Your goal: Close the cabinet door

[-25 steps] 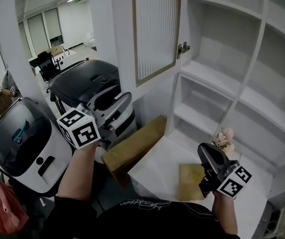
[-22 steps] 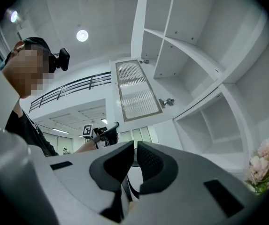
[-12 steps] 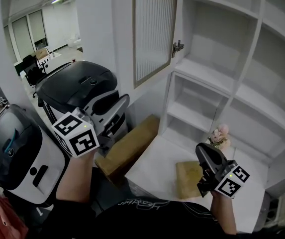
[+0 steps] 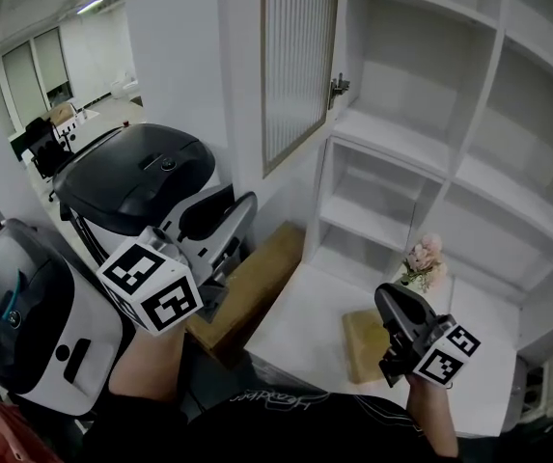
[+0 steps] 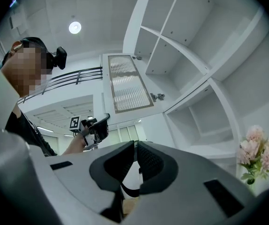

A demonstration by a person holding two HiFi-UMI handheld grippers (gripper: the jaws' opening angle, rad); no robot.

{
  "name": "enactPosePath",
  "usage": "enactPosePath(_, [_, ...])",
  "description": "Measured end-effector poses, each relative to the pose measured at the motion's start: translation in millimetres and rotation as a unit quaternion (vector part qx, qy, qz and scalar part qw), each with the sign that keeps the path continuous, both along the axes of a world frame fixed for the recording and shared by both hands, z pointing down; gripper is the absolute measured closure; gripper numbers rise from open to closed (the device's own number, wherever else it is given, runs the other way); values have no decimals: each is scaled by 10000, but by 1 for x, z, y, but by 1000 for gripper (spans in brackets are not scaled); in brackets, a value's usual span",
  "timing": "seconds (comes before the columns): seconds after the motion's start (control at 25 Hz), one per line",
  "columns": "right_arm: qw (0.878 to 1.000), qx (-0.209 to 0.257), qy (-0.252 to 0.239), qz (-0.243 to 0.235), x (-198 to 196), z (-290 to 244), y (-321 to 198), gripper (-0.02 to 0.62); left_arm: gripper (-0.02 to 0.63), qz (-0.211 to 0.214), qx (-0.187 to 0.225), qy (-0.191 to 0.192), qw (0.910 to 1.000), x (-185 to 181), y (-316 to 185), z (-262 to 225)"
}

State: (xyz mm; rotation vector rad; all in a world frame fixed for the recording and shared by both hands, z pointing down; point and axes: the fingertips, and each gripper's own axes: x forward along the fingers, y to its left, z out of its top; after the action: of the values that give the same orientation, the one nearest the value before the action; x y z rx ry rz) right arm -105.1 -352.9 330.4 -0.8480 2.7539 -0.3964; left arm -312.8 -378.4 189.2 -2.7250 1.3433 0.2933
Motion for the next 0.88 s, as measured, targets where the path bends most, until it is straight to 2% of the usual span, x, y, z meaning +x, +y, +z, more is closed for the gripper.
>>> enactPosePath(0.36, [10000,58,50,16,6,5,7,545,495,-19,143,-44,9999,21,10,2])
enactPosePath(0.64, [9999,141,-56,23,48,-5,20,546,487,-218,167,-104,9996,60,20,2])
enactPosePath(0.88, [9997,135,-175,35,97,-8,32,545,477,-391,202,-206,9988,110,24,1])
